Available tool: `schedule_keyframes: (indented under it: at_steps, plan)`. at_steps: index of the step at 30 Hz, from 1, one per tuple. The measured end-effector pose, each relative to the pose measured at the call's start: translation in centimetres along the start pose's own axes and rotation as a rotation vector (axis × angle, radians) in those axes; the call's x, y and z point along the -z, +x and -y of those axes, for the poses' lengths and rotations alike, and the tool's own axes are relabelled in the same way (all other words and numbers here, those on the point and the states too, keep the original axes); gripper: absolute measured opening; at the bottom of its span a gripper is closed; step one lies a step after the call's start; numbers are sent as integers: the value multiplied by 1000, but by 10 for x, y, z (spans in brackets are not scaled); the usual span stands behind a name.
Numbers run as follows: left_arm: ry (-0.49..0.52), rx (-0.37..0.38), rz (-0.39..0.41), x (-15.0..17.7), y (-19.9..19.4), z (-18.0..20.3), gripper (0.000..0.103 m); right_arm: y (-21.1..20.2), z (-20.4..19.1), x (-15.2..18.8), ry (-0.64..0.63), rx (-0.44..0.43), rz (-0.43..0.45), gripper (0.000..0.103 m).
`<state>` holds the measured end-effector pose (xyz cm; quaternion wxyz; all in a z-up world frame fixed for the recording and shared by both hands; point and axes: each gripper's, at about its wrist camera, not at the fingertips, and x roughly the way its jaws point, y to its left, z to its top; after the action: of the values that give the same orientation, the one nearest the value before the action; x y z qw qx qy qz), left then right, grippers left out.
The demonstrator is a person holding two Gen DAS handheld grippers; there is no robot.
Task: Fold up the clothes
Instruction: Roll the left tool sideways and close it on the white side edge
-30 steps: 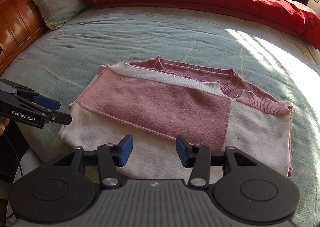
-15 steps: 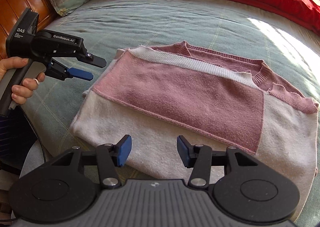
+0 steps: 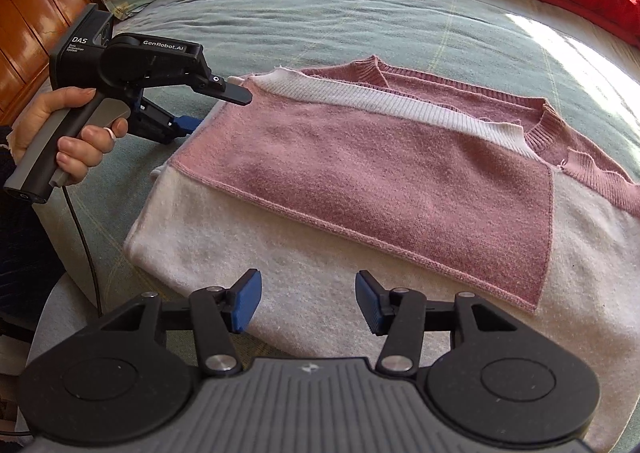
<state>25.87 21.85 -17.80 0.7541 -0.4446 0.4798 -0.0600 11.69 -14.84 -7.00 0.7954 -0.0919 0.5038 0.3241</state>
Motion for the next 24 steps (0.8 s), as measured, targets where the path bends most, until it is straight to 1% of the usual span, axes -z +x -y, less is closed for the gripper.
schedule_keyframes:
  at_steps: [4,7,10,14,17,20,24]
  plan:
    - [33,14,-27,-13,7,4,59,-2,-11,-4,-59,-23,17,57]
    - [46,37,-29,-21,12,5,59,-3,-25,-11,-103,-25,33,57]
    - [50,58,-29,-26,15,4,59,-4,-33,-17,-117,-46,42,57]
    - [106,69,-40,-21,11,5,58,-5,-43,-20,-137,-53,48,57]
    - [124,86,-62,-11,4,2,58,-5,-47,-20,-149,-51,45,57]
    - [160,102,-94,-3,1,2,58,-5,-57,-19,-197,-49,39,57]
    - [165,117,-101,-1,-1,-1,58,-2,-76,-17,-284,-60,30,57]
